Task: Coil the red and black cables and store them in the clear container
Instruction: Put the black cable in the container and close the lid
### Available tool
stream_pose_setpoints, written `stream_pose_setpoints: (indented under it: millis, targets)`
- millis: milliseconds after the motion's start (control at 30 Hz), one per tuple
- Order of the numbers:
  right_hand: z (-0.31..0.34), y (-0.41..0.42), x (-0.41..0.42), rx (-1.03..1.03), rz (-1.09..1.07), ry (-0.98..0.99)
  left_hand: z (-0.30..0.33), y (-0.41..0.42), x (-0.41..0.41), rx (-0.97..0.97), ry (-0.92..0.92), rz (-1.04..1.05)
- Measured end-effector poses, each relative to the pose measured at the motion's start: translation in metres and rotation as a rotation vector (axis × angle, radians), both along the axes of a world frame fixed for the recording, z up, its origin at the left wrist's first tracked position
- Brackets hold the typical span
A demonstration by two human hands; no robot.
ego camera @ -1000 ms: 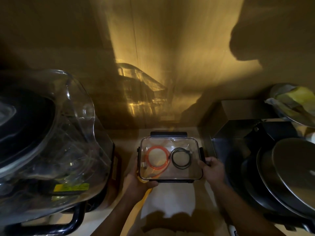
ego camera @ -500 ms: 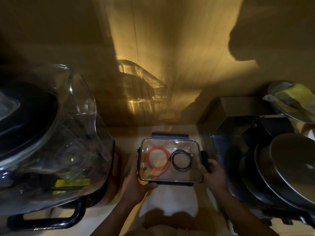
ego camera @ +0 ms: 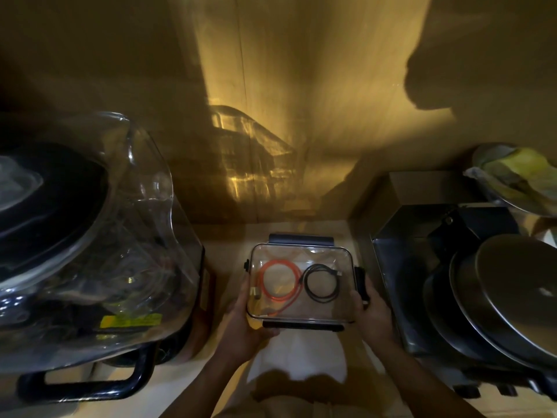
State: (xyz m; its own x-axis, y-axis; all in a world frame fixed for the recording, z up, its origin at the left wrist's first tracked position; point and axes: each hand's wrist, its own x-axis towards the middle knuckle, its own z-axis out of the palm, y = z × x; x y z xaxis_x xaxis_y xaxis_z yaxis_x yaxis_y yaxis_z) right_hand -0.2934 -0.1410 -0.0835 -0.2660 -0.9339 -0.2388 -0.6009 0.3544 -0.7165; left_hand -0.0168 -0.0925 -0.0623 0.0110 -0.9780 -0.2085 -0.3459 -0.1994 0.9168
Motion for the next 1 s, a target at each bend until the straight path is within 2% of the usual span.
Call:
stream_pose_setpoints:
  millis: [167, 433, 1000]
  targets:
    - [-0.003, -0.001, 0.002, 0.009, 0.0, -0.079, 0.014, -0.001, -0.007, -0.025, 0.084, 0.058]
    - [-0.009, -0.009, -0.006, 0.089, 0.0, -0.107, 0.002, -0.003, 0.003, -0.081, -0.033, 0.033]
    - [-0.006, -0.015, -0.011, 0.087, 0.078, -0.144, 0.014, -0.003, -0.007, -0.069, 0.019, 0.08]
